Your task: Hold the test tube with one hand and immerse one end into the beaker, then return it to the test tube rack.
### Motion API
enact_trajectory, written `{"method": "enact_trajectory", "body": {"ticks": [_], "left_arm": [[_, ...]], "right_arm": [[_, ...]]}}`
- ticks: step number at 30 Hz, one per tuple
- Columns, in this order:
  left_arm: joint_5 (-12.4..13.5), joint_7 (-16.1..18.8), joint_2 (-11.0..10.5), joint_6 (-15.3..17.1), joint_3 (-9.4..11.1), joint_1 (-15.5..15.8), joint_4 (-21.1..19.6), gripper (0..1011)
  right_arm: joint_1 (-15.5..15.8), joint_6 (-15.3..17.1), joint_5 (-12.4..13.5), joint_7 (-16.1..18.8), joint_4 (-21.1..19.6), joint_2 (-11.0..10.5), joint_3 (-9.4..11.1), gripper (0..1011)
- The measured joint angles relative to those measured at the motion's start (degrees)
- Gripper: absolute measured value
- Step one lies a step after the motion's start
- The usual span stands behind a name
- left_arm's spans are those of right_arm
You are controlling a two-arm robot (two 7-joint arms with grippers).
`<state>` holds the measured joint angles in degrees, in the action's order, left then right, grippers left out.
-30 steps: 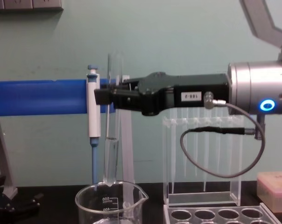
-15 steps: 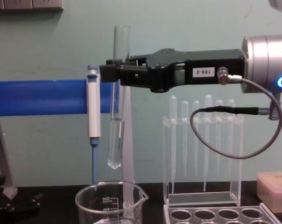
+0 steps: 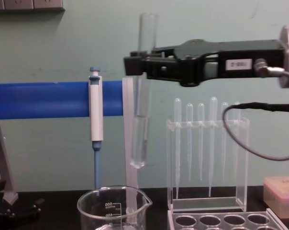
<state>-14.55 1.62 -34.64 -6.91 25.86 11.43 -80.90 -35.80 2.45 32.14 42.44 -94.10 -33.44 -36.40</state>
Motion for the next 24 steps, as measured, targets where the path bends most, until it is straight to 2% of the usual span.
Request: {"method": "enact_trajectory", "body": {"ticks": [10,16,24], "left_arm": [[0.0,0.0,0.0,0.0,0.0,0.0,0.0,1000],[0.0,0.0,0.0,0.0,0.0,0.0,0.0,1000],[0.0,0.0,0.0,0.0,0.0,0.0,0.0,1000]], "right_arm": [[5.57,0.24,0.95,-2.35,-6.3,-5.59,3.32,225],[8.44,0.03,1.25,-3.22,-8.07,-7.5,4.71,225],[15.3,-1.92,1.96,-5.89,-10.29,-10.76,8.4,225]]}}
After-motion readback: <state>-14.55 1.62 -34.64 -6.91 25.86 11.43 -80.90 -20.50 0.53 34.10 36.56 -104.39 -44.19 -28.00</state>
